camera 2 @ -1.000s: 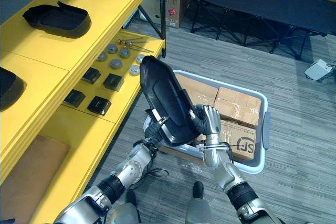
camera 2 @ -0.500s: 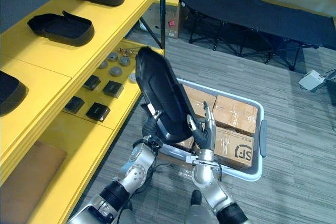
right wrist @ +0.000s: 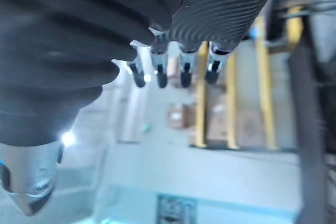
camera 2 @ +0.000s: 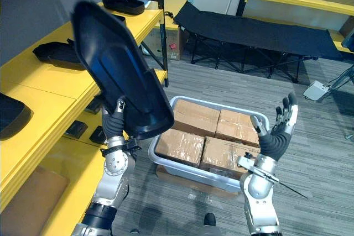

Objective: Walk over and take plastic housings, then place them on the shelf

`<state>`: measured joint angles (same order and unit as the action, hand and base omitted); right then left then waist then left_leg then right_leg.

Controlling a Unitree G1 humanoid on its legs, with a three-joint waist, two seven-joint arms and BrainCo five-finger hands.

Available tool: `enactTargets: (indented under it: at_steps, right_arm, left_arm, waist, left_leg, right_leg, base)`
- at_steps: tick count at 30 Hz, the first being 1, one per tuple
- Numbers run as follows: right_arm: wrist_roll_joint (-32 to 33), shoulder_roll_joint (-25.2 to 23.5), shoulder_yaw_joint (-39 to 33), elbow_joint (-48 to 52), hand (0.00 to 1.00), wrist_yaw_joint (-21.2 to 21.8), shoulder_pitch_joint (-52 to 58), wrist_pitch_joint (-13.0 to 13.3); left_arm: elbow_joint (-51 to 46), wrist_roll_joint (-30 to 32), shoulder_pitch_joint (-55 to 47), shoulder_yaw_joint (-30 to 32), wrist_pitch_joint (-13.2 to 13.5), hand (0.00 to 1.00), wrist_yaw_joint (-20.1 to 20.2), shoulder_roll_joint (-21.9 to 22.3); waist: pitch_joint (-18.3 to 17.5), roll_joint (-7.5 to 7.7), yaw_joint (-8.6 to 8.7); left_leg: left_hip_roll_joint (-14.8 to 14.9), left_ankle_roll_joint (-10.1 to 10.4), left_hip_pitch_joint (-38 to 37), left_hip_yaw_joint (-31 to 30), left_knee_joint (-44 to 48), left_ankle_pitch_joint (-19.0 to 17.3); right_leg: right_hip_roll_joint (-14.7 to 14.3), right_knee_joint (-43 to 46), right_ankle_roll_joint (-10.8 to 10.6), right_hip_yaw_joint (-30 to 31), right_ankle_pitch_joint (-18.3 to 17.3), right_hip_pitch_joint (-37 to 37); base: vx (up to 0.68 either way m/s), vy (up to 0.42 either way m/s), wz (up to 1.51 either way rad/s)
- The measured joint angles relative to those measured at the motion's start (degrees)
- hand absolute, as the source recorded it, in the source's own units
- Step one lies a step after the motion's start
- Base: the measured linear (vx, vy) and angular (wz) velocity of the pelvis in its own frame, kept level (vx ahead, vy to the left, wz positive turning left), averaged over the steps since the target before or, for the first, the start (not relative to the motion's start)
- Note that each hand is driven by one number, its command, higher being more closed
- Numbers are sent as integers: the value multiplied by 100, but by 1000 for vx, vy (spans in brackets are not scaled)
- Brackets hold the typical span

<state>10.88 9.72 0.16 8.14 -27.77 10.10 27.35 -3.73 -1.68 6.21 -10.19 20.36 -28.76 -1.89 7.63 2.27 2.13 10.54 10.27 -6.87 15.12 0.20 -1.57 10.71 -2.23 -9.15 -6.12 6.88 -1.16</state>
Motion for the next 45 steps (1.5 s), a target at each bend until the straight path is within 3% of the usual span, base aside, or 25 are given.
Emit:
enactTargets:
  at_steps: [3, 6, 10, 14, 19, 20, 22, 25, 26, 31, 35, 37, 39, 40, 41, 42, 43, 45]
  right_arm:
    - [635, -327, -166, -244, 0, 529, 300, -68]
    - [935, -395, -217, -547, 0, 991, 540, -359]
    - [1192, -471, -215, -595, 0, 1525, 555, -344]
    - [1184, -485, 26, -598, 0, 1769, 422, -342]
    - [1138, -458, 781, -751, 0, 2080, -126, -362]
    - [1206, -447, 1039, -884, 0, 2324, -370, -375]
    - [1384, -421, 1256, -1028, 0, 2520, -584, -446]
    - [1550, -386, 1690, -1322, 0, 2646, -1017, -537]
    - [1536, -386, 1870, -1421, 0, 2639, -1146, -566]
    - [1587, -608, 2419, -1781, 0, 2502, -1636, -579]
    - [1345, -713, 2678, -1768, 0, 2237, -1742, -674]
    - [1287, -668, 2643, -1751, 0, 1962, -1550, -833]
    - [1264, -642, 2423, -1739, 0, 1788, -1215, -1015]
    - [1224, -616, 2235, -1739, 0, 1778, -1084, -1054]
    - [1058, -580, 1894, -1725, 0, 1764, -887, -1131]
    - [981, -530, 1525, -1684, 0, 1758, -696, -1169]
    - [911, -502, 1338, -1639, 0, 1759, -600, -1180]
    - [851, -319, 954, -1517, 0, 1782, -438, -1190]
  left_arm:
    - [-341, 38, -287, -10, 89, 100, 184, 6]
    - [-676, 58, -725, 10, 81, 100, 348, -10]
    - [-1226, 41, -1400, 229, 86, 100, 475, -64]
    - [-1843, 44, -1796, 501, 105, 100, 403, -32]
    - [-2483, 86, -2206, 911, 119, 100, 112, 50]
    - [-2667, 317, -2419, 1182, 79, 100, -37, 112]
    - [-2743, 514, -2641, 1509, 58, 100, -154, 206]
    - [-2802, 391, -3026, 2231, 97, 100, -254, 302]
    - [-2822, 378, -3151, 2492, 169, 100, -246, 368]
    - [-3079, -72, -3356, 2696, 667, 100, 11, 520]
    - [-3168, -81, -3287, 2625, 729, 100, 357, 498]
    - [-3099, -161, -3062, 2402, 715, 100, 681, 397]
    - [-3053, -307, -3021, 2319, 724, 100, 886, 281]
    - [-3009, -393, -3022, 2281, 727, 100, 939, 265]
    - [-2881, -539, -3031, 2247, 735, 100, 1084, 253]
    - [-2781, -723, -3009, 2238, 737, 100, 1258, 250]
    - [-2731, -848, -2987, 2238, 754, 100, 1388, 249]
    - [-2618, -1030, -2947, 2174, 766, 100, 1578, 252]
  waist:
    - [-59, -89, 55]
    - [-80, -125, 70]
    - [-81, -127, 25]
    - [-104, -168, -81]
    - [-127, -238, -389]
    - [-126, -239, -550]
    - [-124, -242, -680]
    - [-117, -230, -993]
    - [-115, -225, -1152]
    - [-119, -175, -1457]
    - [-93, -197, -1361]
    - [-51, -152, -1195]
    - [9, -49, -1195]
    - [50, -104, -1193]
    - [97, -174, -1126]
    - [142, -213, -963]
    - [147, -237, -901]
    - [269, -266, -858]
  left_leg:
    - [-1, 5, -2, 21, -23, -4]
    - [-2, 6, -3, 29, -60, -4]
    - [-8, 6, 50, -39, -63, -5]
    - [-20, 7, 203, -367, -50, 5]
    - [-31, 6, 349, -873, 15, 18]
    - [-65, -3, 418, -1108, 28, 42]
    - [-99, -7, 439, -1311, 31, 59]
    - [-161, -22, 514, -1652, 30, 84]
    - [-177, -23, 524, -1754, 33, 84]
    - [-320, -16, 640, -2209, 78, 94]
    - [-468, -70, 930, -2603, 287, 60]
    - [-620, -27, 1131, -3173, 317, 124]
    - [-712, 55, 1195, -3658, 225, 289]
    - [-721, 71, 1223, -3742, 223, 349]
    - [-806, -84, 1312, -3617, 227, 578]
    - [-820, -357, 1394, -3088, 174, 783]
    - [-797, -482, 1443, -2787, 153, 865]
    - [-684, -658, 1564, -2315, 469, 711]
  right_leg:
    - [-2, -28, -2, 8, 1, 5]
    - [-6, -56, -4, 7, 1, 12]
    - [1, -112, -6, -57, 0, -7]
    - [24, -176, -8, -392, 2, -126]
    - [33, -229, -10, -1005, -27, -432]
    - [53, -229, -34, -1253, -82, -541]
    - [69, -229, -57, -1450, -135, -687]
    - [97, -214, -79, -1822, -252, -851]
    - [101, -202, -85, -1919, -288, -911]
    - [227, 105, -143, -2366, -574, -1026]
    - [373, 685, -46, -2312, -964, -870]
    - [403, 1180, 154, -1788, -1481, -798]
    - [416, 1514, -54, -1924, -1925, -920]
    - [406, 1584, -89, -2094, -1990, -984]
    - [414, 1588, -50, -2375, -2031, -1114]
    - [423, 1591, -38, -2615, -2029, -1218]
    - [415, 1599, -37, -2705, -2030, -1247]
    - [453, 1676, -8, -2614, -2047, -1269]
  base:
    - [0, 0, 0]
    - [0, 0, 0]
    - [-5, 1, 6]
    - [5, 0, 41]
    - [5, -3, 55]
    - [-1, -1, 53]
    - [4, -2, 66]
    - [-2, -2, 61]
    - [1, -1, 48]
    - [29, -3, 47]
    - [33, 18, 55]
    - [45, -21, 139]
    - [57, -145, 129]
    - [12, -137, 112]
    - [-27, -104, 128]
    - [-28, -72, 127]
    - [-44, -18, 109]
    - [-85, 41, 23]
